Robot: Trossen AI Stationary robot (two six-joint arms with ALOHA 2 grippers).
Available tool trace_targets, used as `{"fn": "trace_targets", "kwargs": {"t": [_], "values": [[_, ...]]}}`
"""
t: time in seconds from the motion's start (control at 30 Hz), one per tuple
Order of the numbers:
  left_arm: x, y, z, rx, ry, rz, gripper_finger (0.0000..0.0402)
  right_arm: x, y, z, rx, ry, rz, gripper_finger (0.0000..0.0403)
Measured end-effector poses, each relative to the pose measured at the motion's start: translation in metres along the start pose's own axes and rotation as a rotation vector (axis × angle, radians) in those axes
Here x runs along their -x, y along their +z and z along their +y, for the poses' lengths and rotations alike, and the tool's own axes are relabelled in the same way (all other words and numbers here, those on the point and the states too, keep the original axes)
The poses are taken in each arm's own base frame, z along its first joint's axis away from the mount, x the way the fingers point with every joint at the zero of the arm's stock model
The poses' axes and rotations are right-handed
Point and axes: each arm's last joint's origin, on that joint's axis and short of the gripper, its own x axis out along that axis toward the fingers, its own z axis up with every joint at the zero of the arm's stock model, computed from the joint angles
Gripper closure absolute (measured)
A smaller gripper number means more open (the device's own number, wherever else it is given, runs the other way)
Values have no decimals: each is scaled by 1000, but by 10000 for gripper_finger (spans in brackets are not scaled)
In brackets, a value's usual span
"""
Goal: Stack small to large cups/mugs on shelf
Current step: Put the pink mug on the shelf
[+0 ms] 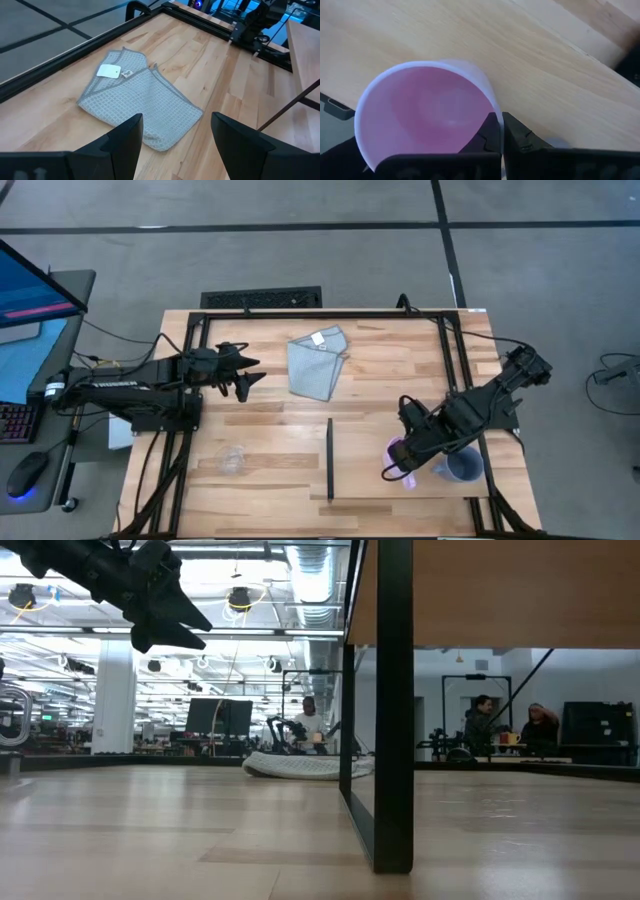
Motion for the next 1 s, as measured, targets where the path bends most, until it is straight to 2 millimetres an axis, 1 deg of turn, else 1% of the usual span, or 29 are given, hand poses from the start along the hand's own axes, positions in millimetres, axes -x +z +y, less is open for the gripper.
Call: {"fn": "trace_targets", "kwargs": {"t": [0.63,0.83,1.0], "values": [[0,0,0,1,0,-1,175,0,-3,0,30,0,30,393],[0,0,0,2,0,-2,175,-2,-3,0,52,-9,40,364],[0,0,0,2,0,-2,175,-2,-3,1,56,-9,42,360]]}}
